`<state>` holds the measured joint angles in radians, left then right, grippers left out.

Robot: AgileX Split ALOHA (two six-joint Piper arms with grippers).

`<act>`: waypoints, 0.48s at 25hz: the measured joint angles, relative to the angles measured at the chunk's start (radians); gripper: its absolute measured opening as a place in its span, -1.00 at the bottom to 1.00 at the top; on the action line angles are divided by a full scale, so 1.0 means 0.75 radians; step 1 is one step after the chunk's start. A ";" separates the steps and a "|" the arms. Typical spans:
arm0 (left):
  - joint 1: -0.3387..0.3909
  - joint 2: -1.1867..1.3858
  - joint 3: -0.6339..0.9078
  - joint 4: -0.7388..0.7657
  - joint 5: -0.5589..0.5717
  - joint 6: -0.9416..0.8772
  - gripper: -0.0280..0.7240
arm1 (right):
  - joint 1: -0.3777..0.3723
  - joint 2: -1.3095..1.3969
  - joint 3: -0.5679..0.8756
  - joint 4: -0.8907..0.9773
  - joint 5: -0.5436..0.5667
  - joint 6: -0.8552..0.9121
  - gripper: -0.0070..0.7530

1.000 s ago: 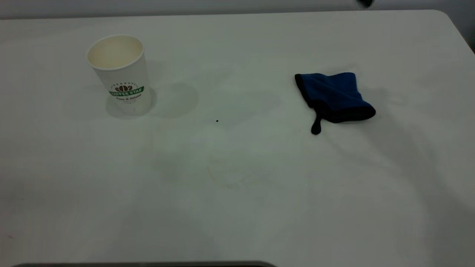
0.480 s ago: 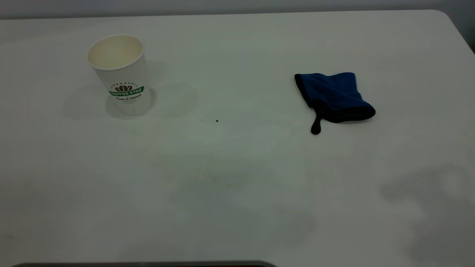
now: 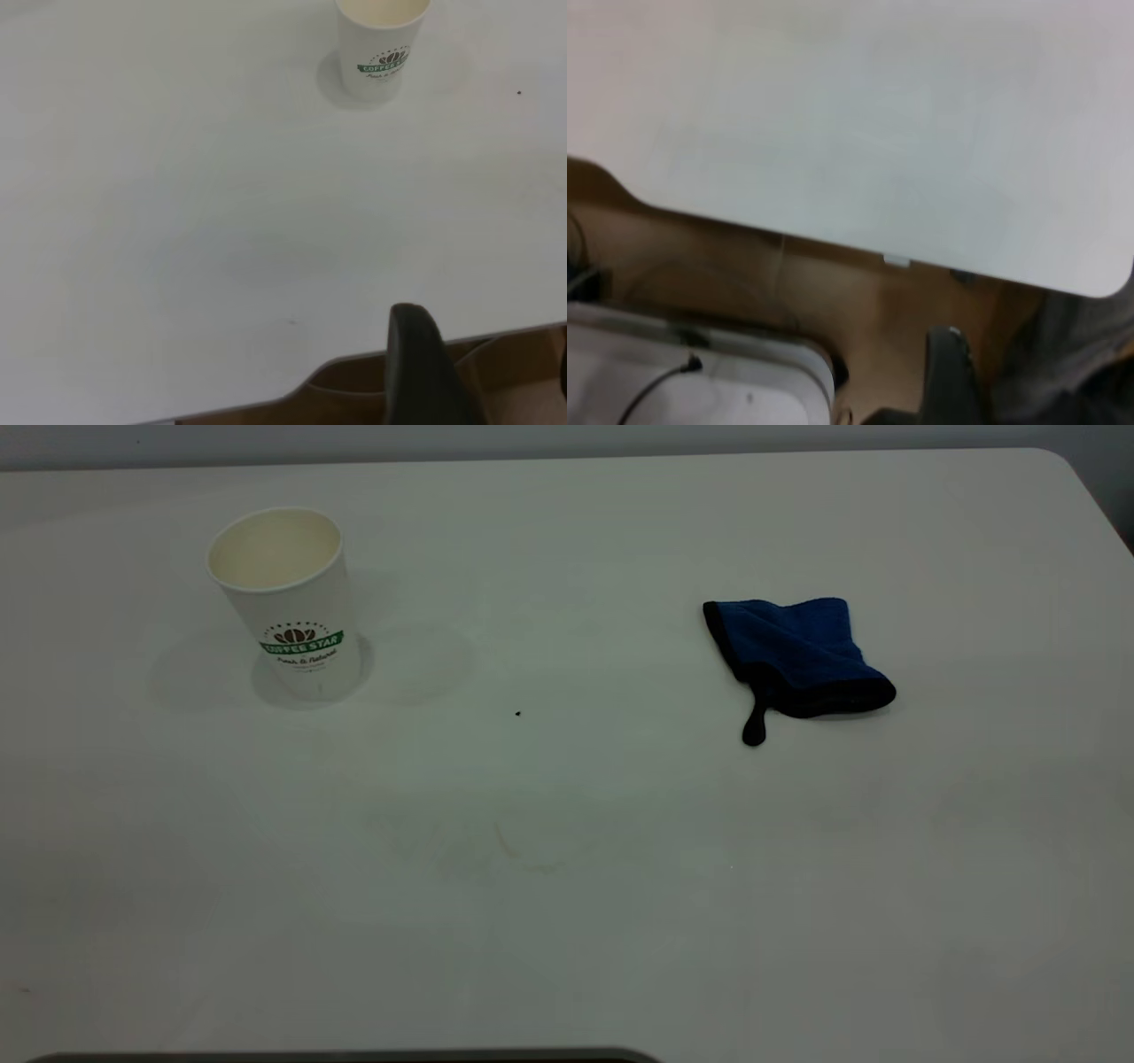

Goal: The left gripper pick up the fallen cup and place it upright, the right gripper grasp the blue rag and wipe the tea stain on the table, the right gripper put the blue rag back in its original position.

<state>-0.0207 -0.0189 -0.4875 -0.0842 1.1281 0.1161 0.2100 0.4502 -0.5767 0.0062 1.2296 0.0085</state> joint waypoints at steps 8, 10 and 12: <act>0.000 0.000 0.000 0.000 0.000 0.000 0.21 | -0.102 -0.256 0.142 -0.059 -0.144 0.006 0.43; 0.000 0.000 0.000 0.000 0.000 0.000 0.21 | -0.138 -0.289 0.142 -0.062 -0.149 0.006 0.43; 0.000 0.000 0.000 0.000 0.000 0.000 0.21 | -0.164 -0.327 0.142 -0.062 -0.149 0.005 0.43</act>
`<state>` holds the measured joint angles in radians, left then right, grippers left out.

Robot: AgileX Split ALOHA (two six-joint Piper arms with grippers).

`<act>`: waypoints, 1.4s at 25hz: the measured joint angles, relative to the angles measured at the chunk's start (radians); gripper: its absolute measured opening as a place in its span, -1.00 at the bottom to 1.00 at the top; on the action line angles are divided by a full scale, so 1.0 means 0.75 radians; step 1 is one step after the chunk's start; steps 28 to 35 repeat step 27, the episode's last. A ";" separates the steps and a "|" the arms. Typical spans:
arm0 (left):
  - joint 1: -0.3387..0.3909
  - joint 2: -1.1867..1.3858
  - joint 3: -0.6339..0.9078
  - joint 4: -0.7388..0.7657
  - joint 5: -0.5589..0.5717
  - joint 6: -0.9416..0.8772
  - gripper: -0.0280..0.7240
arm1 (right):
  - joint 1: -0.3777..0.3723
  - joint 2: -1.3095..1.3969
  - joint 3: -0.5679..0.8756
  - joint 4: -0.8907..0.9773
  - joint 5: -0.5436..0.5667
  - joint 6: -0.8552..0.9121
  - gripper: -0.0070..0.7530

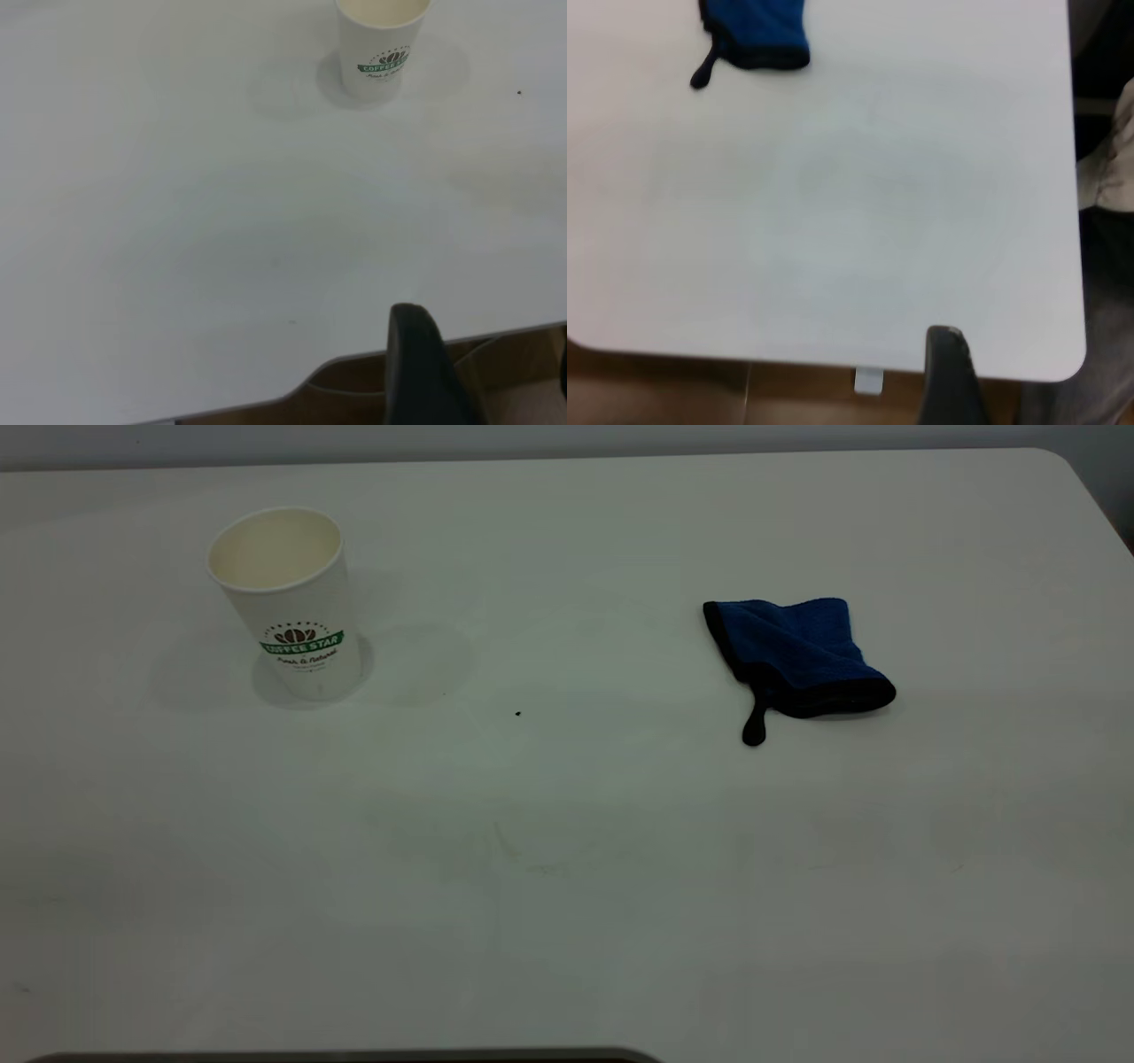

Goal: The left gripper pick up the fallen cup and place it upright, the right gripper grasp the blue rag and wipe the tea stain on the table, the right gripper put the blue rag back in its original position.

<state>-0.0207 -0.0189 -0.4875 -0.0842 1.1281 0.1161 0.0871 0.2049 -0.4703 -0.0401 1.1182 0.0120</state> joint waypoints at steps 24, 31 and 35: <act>0.000 0.000 0.000 0.000 0.000 0.000 0.21 | -0.028 -0.236 0.000 -0.002 0.002 0.000 0.43; 0.000 0.000 0.000 0.000 0.000 0.000 0.21 | -0.028 -0.236 0.000 -0.002 0.002 0.000 0.43; 0.000 0.000 0.000 0.000 0.000 0.000 0.21 | -0.028 -0.236 0.000 -0.002 0.002 0.000 0.43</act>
